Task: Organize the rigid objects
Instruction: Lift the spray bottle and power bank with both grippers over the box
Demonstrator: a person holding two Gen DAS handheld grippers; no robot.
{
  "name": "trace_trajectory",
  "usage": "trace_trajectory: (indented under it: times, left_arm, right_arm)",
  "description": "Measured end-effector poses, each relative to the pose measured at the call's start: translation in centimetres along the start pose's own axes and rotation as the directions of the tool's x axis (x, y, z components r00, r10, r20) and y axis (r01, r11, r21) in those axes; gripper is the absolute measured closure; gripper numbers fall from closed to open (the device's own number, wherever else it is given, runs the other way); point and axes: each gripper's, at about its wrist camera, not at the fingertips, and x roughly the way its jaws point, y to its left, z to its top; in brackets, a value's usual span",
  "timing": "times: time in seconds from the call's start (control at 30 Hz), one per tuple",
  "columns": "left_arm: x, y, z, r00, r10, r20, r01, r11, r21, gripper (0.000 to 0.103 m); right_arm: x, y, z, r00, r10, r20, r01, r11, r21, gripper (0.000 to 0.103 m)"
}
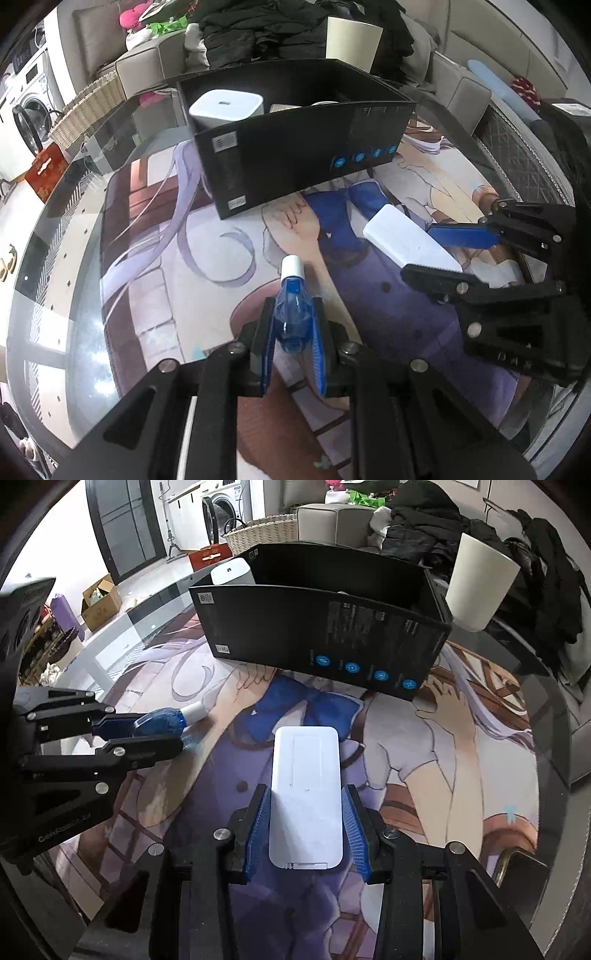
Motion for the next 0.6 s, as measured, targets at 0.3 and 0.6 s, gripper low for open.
trace_trajectory:
  times: [0.3,0.6]
  left_arm:
    - [0.1,-0.5,0.0,1.0,0.022,0.007,-0.022,0.999,0.025,0.088]
    - [-1.4,-0.8,0.1,0.998,0.022,0.063,-0.024,0.999,0.024,0.088]
  right_arm:
    - [0.7,1.0,-0.6,1.0,0.023,0.02,-0.022,0.999,-0.033,0.064]
    - [-0.7,0.6,-0.5,0.995,0.0,0.099,0.0,1.0,0.003,0.064]
